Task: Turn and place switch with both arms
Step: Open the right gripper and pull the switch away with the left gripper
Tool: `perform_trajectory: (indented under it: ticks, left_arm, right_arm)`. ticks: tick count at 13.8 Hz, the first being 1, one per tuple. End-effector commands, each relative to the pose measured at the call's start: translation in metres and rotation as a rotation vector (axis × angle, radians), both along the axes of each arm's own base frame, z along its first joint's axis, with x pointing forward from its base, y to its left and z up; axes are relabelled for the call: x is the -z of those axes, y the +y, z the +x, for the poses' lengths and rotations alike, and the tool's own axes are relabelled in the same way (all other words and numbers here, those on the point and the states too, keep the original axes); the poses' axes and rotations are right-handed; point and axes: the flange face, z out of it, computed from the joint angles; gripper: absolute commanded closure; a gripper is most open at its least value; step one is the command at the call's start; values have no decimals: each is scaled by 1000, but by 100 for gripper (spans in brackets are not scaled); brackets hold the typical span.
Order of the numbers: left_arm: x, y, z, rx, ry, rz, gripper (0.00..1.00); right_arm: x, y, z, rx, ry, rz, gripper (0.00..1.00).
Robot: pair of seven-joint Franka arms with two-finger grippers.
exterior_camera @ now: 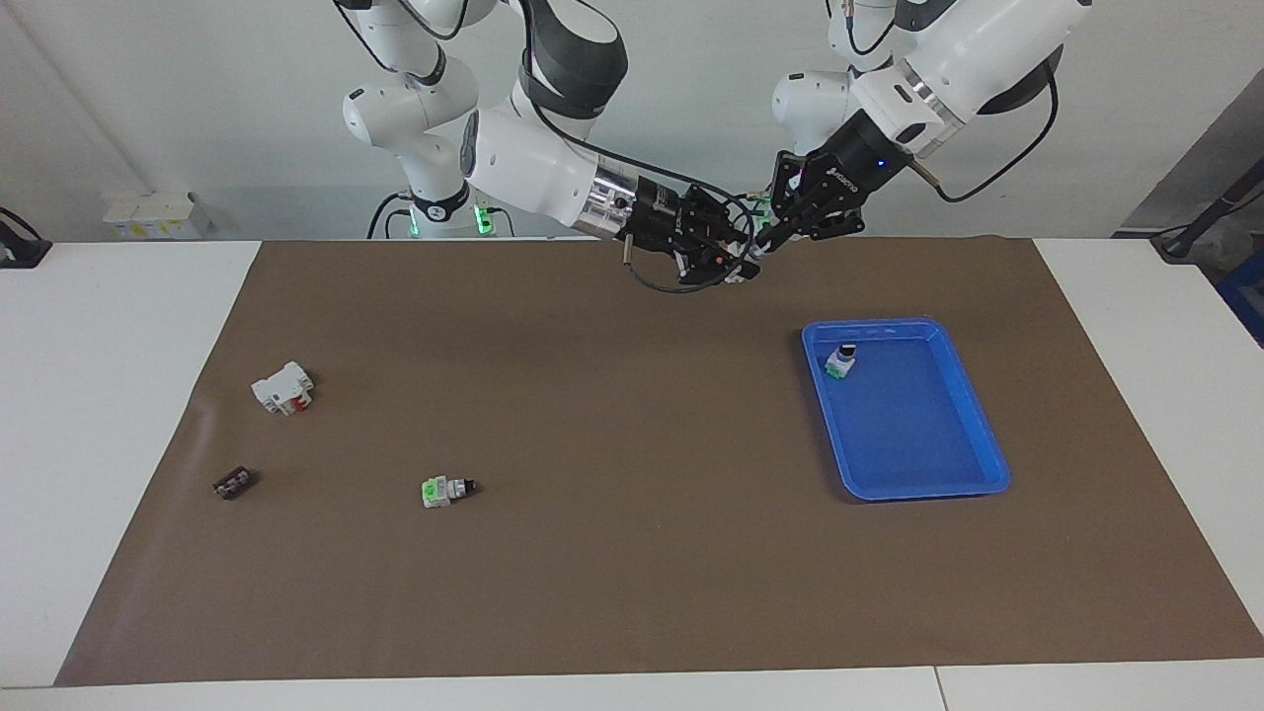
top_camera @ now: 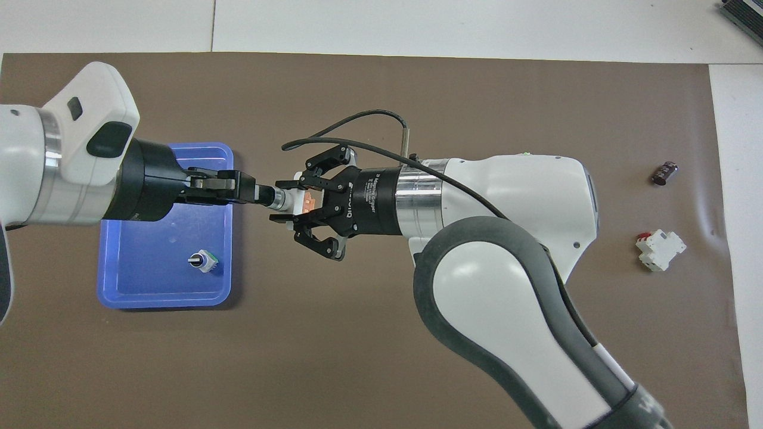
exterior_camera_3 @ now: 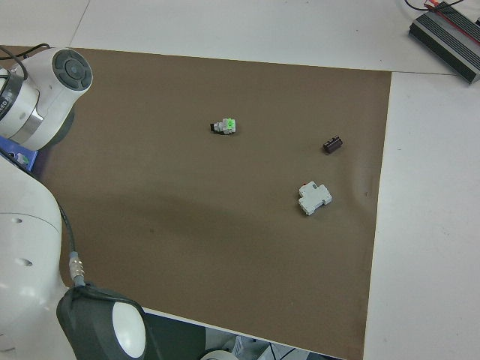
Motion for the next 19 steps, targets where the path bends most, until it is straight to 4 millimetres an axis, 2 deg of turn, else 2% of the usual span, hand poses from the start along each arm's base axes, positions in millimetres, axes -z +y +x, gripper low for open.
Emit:
perform_trajectory:
  ticks: [1, 3, 6, 11, 17, 19]
  left_arm:
    - [15, 30, -3, 108, -92, 44, 100]
    - [16, 30, -5, 194, -139, 49, 100]
    - [13, 35, -1, 423, -324, 127, 100]
    - [16, 31, -5, 469, -323, 177, 100]
    - [17, 38, -3, 454, -314, 180, 100]
    - [15, 40, 0, 440, -331, 184, 100]
  right_arm:
    - [-12, -15, 4, 35, 2, 25, 100]
    - [-12, -15, 4, 35, 2, 25, 100]
    - [-12, -15, 4, 34, 1, 25, 100]
    - [-13, -16, 4, 35, 1, 26, 100]
    - [-15, -16, 3, 44, 22, 30, 100]
    - [-24, -19, 1, 56, 28, 27, 17]
